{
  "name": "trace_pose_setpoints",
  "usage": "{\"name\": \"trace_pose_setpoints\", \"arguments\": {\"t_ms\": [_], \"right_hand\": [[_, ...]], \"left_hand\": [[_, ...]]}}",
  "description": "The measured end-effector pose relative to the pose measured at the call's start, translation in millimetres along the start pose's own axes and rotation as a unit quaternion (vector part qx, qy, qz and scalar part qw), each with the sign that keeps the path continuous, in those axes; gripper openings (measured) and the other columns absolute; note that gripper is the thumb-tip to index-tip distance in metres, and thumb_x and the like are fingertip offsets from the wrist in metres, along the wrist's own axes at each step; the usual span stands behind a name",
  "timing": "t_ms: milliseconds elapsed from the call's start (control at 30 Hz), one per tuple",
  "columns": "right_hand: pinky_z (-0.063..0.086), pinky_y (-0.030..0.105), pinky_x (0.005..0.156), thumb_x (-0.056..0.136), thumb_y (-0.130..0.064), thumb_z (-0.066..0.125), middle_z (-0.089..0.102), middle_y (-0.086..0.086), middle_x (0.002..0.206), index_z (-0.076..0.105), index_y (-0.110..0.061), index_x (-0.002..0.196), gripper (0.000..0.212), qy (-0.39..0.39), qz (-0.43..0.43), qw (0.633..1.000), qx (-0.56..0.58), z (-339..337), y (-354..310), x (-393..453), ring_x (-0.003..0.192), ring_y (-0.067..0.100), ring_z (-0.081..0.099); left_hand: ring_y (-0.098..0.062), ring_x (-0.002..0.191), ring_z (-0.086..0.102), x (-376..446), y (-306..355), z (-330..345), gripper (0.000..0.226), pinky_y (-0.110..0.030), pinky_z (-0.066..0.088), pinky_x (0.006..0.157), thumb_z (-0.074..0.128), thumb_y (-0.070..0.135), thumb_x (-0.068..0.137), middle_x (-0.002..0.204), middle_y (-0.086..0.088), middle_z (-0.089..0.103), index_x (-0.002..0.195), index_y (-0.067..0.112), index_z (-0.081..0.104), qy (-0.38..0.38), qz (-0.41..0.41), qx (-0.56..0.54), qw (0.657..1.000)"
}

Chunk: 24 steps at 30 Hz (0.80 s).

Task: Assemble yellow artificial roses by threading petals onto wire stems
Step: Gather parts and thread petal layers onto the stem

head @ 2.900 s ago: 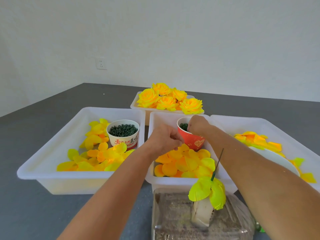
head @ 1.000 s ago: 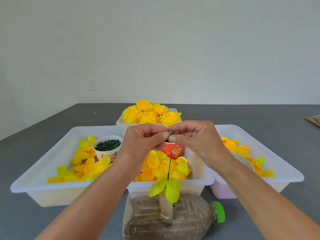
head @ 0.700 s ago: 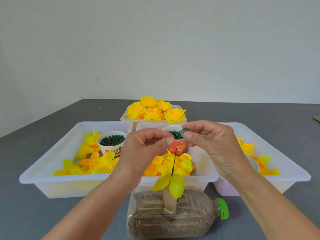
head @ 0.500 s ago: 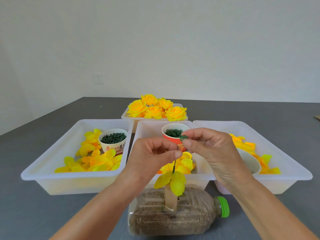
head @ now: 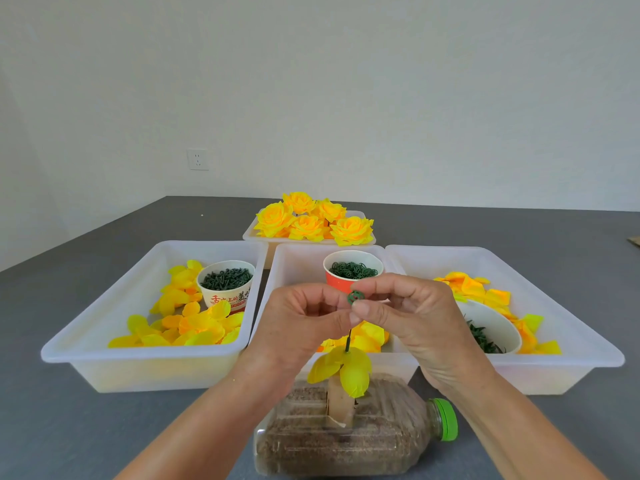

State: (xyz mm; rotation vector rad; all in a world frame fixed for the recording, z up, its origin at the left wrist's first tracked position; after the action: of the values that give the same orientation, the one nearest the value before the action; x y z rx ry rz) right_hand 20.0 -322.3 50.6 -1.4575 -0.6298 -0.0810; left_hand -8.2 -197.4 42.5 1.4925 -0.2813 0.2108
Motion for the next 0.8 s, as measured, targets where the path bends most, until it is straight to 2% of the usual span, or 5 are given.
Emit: {"name": "trace_pose_setpoints", "arguments": {"t_ms": [100, 267, 400, 633, 800], "right_hand": [[0.057, 0.031, 0.073, 0.059, -0.025, 0.077, 0.074, 0.008, 0.080, 0.076, -0.023, 0.080, 0.021, -0.002, 0.002, 1.000, -0.015, 1.0, 1.2, -0.1, 0.076, 0.021, 0.068], [0.056, 0.027, 0.069, 0.058, -0.023, 0.076, 0.073, 0.001, 0.078, 0.075, -0.024, 0.076, 0.018, -0.003, -0.007, 0.999, -0.040, 1.4, 0.7, -0.9, 0.070, 0.012, 0.066], [0.053, 0.043, 0.075, 0.059, -0.026, 0.076, 0.073, 0.000, 0.077, 0.073, -0.023, 0.080, 0.021, -0.001, -0.019, 0.997, -0.077, 2.1, -1.6, -1.9, 0.070, 0.013, 0.066], [0.053, 0.030, 0.068, 0.061, -0.028, 0.076, 0.073, -0.001, 0.080, 0.073, -0.027, 0.077, 0.017, -0.002, -0.042, 0.994, -0.102, 1.0, -2.8, -1.5, 0.069, 0.006, 0.064], [0.054, 0.037, 0.070, 0.057, -0.029, 0.076, 0.073, 0.001, 0.079, 0.074, -0.030, 0.073, 0.016, 0.011, -0.030, 0.996, -0.082, 0.2, 0.4, -2.0, 0.067, 0.010, 0.064]], "left_hand": [[-0.006, 0.051, 0.052, -0.4, -3.7, -2.8, 0.004, -0.017, 0.043, 0.051, 0.073, 0.015, 0.061, 0.054, 0.003, 0.061, 0.060, 0.015, 0.068, 0.007, -0.005, -0.004, 1.000], [-0.006, 0.052, 0.054, -1.0, -7.8, -5.2, 0.009, -0.017, 0.045, 0.051, 0.073, 0.012, 0.060, 0.056, 0.003, 0.062, 0.065, 0.012, 0.067, 0.012, -0.006, -0.018, 1.000], [-0.007, 0.053, 0.057, -0.3, -10.3, -7.6, 0.020, -0.018, 0.046, 0.052, 0.075, 0.010, 0.056, 0.058, 0.000, 0.063, 0.073, 0.007, 0.064, 0.025, -0.009, -0.027, 0.999], [-0.008, 0.056, 0.059, 0.4, -12.4, -9.3, 0.024, -0.018, 0.047, 0.054, 0.075, 0.010, 0.057, 0.062, -0.004, 0.065, 0.077, 0.005, 0.064, 0.033, -0.012, -0.027, 0.999], [-0.008, 0.055, 0.059, 0.7, -12.6, -9.2, 0.025, -0.018, 0.048, 0.054, 0.075, 0.011, 0.055, 0.061, -0.002, 0.065, 0.076, 0.006, 0.064, 0.035, -0.008, -0.036, 0.999]]}}
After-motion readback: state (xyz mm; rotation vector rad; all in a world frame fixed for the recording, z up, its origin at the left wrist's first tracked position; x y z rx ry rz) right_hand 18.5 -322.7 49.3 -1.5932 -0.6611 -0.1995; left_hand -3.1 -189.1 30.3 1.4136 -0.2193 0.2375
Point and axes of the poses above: each hand's wrist, its own x-axis towards the middle knuckle, its own z-axis out of the palm, y = z × x, the point moved 7 cm from there along x, towards the middle knuckle
